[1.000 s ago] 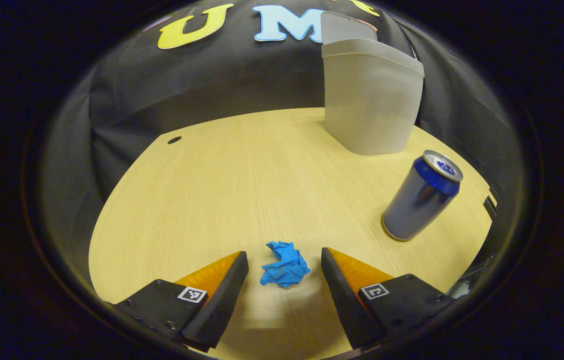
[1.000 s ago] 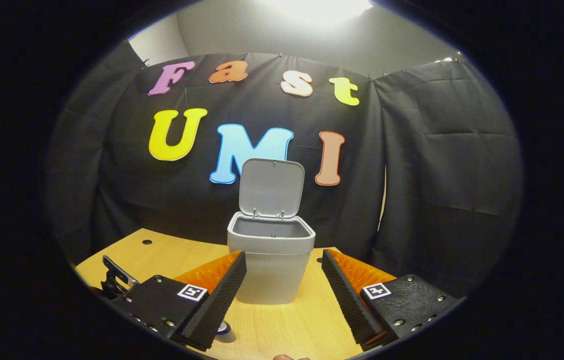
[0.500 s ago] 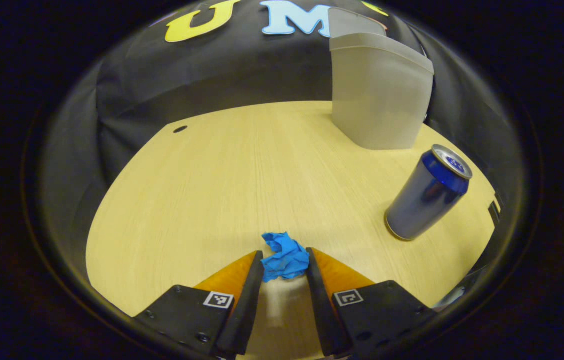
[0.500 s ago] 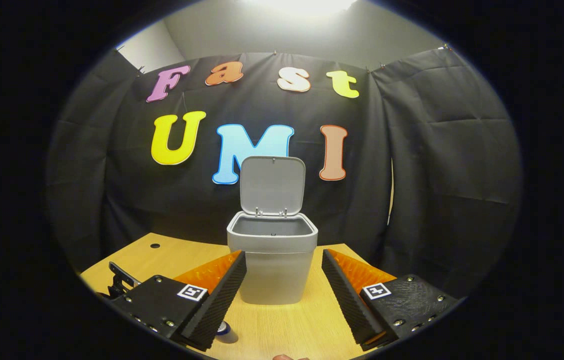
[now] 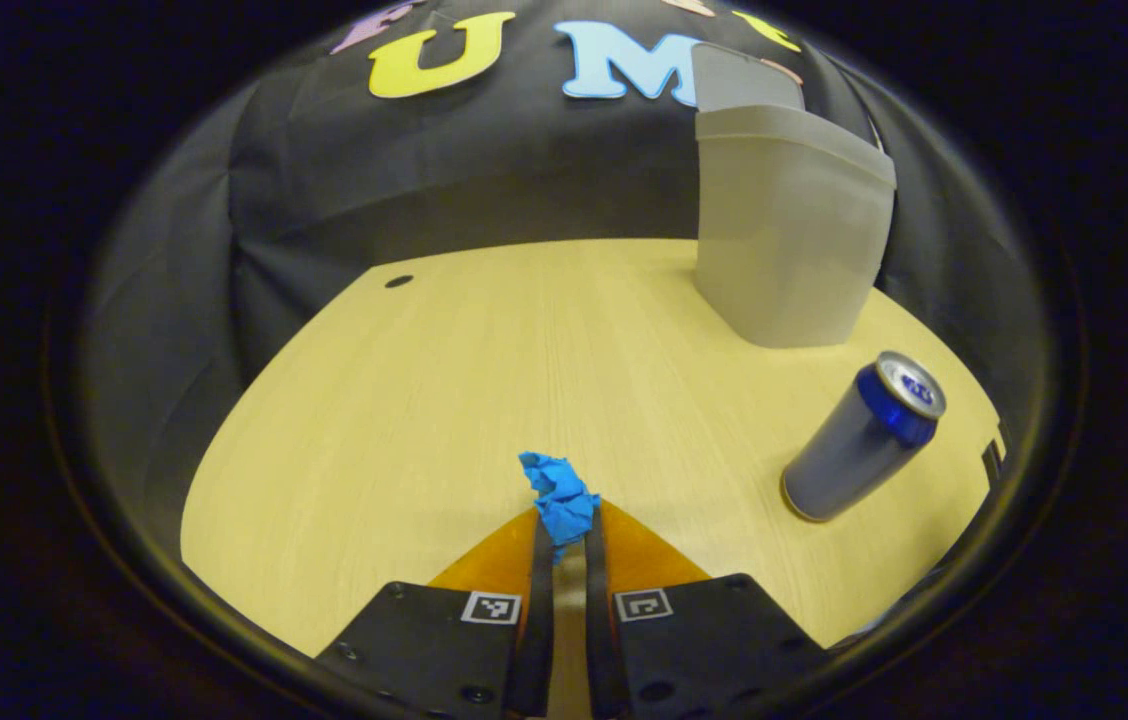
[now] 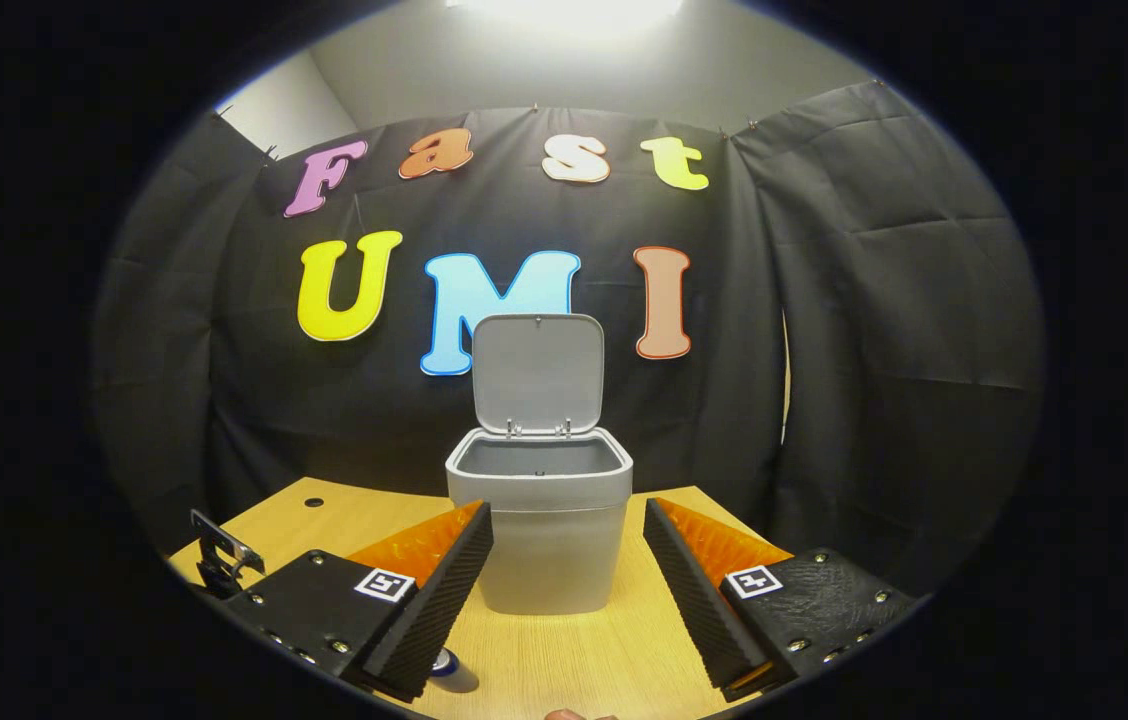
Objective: Press the lid of the desktop garbage bin to open it, pick up the crumpled paper on the desktop and throw it into the bin, then pick up the pop can on the desktop and drop it into the bin, and finally close the garbage bin lid.
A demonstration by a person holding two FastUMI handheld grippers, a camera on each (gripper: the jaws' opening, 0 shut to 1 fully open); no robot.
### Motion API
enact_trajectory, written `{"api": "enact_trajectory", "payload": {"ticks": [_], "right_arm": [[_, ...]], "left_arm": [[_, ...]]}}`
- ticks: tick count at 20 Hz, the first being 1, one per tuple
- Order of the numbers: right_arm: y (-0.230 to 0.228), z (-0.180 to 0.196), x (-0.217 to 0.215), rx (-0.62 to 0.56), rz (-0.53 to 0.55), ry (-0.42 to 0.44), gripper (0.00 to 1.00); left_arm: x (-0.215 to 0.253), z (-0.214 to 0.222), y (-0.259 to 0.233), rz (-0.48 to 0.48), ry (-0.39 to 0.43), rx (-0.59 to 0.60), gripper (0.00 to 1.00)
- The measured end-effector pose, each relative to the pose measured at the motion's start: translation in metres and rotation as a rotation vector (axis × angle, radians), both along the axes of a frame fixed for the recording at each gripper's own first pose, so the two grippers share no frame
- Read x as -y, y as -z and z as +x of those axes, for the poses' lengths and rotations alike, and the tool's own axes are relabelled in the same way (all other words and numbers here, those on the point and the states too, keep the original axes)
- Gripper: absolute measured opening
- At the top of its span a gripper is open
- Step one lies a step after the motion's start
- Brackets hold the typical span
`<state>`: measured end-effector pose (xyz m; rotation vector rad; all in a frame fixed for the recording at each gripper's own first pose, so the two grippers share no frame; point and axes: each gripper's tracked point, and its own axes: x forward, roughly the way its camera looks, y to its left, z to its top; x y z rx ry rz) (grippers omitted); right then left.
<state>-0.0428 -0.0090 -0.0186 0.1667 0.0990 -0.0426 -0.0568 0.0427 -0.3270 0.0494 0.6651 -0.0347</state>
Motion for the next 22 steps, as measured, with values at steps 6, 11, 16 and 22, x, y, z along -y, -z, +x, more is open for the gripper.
{"api": "enact_trajectory", "payload": {"ticks": [6,11,16,22], "right_arm": [[-0.002,0.009,0.006,0.017,-0.002,-0.009,0.97],[-0.006,0.021,0.019,0.041,-0.008,-0.001,0.97],[0.0,0.024,0.026,0.033,-0.016,-0.001,0.98],[0.007,0.03,0.044,0.027,-0.047,0.029,0.97]], "left_arm": [[0.022,0.029,-0.072,-0.034,0.015,0.124,0.23],[0.058,0.066,-0.145,-0.047,0.077,0.27,0.2],[0.104,0.092,-0.208,-0.07,0.154,0.395,0.23],[0.16,0.13,-0.267,-0.167,0.243,0.477,0.2]]}}
